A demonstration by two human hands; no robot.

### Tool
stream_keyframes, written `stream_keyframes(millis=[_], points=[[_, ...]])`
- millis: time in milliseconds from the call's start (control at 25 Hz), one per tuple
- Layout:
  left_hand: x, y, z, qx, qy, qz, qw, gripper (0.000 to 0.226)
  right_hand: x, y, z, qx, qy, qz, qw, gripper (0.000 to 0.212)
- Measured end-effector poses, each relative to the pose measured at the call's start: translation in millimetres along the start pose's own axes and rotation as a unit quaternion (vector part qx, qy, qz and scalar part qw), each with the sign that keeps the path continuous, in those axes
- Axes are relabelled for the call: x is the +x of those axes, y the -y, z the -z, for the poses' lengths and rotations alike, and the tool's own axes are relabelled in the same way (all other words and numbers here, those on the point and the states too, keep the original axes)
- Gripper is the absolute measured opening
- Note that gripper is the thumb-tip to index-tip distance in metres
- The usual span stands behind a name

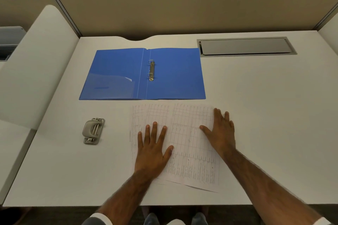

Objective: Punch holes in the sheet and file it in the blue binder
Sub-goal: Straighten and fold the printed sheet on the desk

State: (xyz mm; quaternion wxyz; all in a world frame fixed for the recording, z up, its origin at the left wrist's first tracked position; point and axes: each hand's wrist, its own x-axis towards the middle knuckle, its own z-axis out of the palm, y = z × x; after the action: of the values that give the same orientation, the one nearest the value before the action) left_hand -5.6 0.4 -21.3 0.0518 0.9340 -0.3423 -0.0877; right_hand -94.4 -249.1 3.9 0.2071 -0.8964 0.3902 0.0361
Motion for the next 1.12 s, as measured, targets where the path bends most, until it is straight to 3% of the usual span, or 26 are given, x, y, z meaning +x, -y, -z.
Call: stream_keyframes(millis=[80, 160, 280, 360, 440, 560, 720, 880, 960, 1120], points=[[0.1, 0.1, 0.6, 0.002, 0.001, -0.002, 1.000, 0.079, -1.3, 5.6, 7.8, 0.035, -0.015, 0.002, 0.999, 0.080], [-0.3, 0.2, 1.3, -0.003, 0.001, -0.003, 1.000, 0.079, -4.8, 12.9, 16.4, 0.157, -0.023, 0.004, 0.987, 0.073], [-1.4, -0.6, 2.2, 0.001, 0.004, 0.000, 1.000, 0.080, -18.6, 25.2, 29.0, 0.417, -0.044, -0.092, 0.903, 0.075], [-1.0, -0.8, 3.0, 0.001, 0.007, -0.002, 1.000, 0.080, -24.7, 26.5, 31.0, 0.512, -0.010, -0.153, 0.845, 0.052], [-0.5, -1.2, 5.1, 0.000, 0.015, -0.004, 1.000, 0.080, -30.4, 25.4, 29.1, 0.506, 0.037, -0.142, 0.850, 0.015], [-0.8, -2.4, 11.0, -0.003, 0.035, -0.001, 0.999, 0.082, -38.4, 26.3, 31.7, 0.462, 0.040, -0.100, 0.880, 0.015], [3.2, -6.4, 25.2, -0.085, 0.026, 0.014, 0.996, 0.087, -46.3, 24.9, 40.5, 0.516, 0.030, -0.072, 0.853, 0.012], [14.6, -11.8, 47.2, -0.341, -0.009, 0.076, 0.937, 0.090, -50.3, 28.5, 44.0, 0.570, 0.063, -0.082, 0.815, 0.014], [18.1, -9.8, 53.3, -0.411, -0.026, 0.112, 0.904, 0.088, -51.1, 33.8, 40.2, 0.584, 0.082, -0.078, 0.804, 0.015], [17.7, 2.0, 54.6, -0.378, -0.064, 0.130, 0.914, 0.075, -49.2, 51.5, 25.7, 0.570, 0.116, -0.068, 0.811, 0.018]])
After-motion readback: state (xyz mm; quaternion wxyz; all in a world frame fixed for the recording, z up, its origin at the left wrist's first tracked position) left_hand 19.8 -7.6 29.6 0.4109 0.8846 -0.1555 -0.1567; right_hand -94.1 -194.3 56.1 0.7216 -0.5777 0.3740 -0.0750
